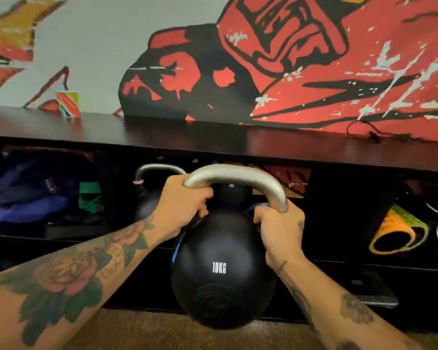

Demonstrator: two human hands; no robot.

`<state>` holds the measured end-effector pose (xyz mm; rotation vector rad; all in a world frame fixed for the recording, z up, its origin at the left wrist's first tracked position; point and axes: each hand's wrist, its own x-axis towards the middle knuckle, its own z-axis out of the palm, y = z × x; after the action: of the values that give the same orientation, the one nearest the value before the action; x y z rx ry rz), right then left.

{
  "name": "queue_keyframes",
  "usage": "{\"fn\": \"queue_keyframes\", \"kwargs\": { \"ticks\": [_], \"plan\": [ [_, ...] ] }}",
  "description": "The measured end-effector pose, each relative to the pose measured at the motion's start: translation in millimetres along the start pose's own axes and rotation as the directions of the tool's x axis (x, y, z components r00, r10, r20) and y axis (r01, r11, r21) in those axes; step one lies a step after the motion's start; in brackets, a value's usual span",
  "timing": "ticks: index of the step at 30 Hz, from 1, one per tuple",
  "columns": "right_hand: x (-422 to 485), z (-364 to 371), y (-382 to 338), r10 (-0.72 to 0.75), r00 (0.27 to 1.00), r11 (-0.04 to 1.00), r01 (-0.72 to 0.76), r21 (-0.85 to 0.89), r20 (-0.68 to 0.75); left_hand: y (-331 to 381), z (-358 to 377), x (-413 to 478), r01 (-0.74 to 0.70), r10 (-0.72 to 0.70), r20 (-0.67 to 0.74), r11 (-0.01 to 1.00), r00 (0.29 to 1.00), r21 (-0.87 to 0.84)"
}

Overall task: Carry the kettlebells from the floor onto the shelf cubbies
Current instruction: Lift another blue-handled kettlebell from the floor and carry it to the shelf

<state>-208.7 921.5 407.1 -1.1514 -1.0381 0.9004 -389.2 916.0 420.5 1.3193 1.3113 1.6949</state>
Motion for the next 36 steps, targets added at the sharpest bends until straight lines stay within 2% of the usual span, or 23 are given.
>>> {"fn": "queue_keyframes", "kwargs": {
  "ticks": [3,7,14,20,31,36],
  "plan": [
    [-7.5,4.7,81.1,0.01,0.999,1.0,-0.01,-0.006,0.031,-80.7,-7.0,-11.9,0.03,-0.03,0.007,0.999,1.0,-0.027],
    [-1.6,10.8,128.8,0.027,0.999,1.0,-0.027,-0.006,0.024,-130.2,-9.1,-10.4,0.05,-0.049,0.019,0.997,0.999,-0.057],
    [60.6,36.4,131.9,-0.007,1.0,1.0,0.007,-0.002,0.018,-125.9,3.0,47.8,-0.005,0.006,0.025,0.998,1.0,-0.065],
    [122.0,64.0,132.1,-0.057,0.998,0.997,0.056,-0.05,-0.005,-139.5,18.6,103.2,-0.062,0.061,-0.032,0.998,0.998,-0.022],
    [195.4,89.5,173.2,-0.078,0.997,0.996,0.077,-0.045,-0.019,-196.2,43.3,171.9,-0.039,0.039,-0.103,0.999,0.994,0.001],
    [222.4,105.4,179.1,-0.081,0.997,0.996,0.081,-0.041,0.0,-209.1,49.0,205.5,-0.031,0.025,-0.131,0.999,0.991,-0.043]
  ]
}}
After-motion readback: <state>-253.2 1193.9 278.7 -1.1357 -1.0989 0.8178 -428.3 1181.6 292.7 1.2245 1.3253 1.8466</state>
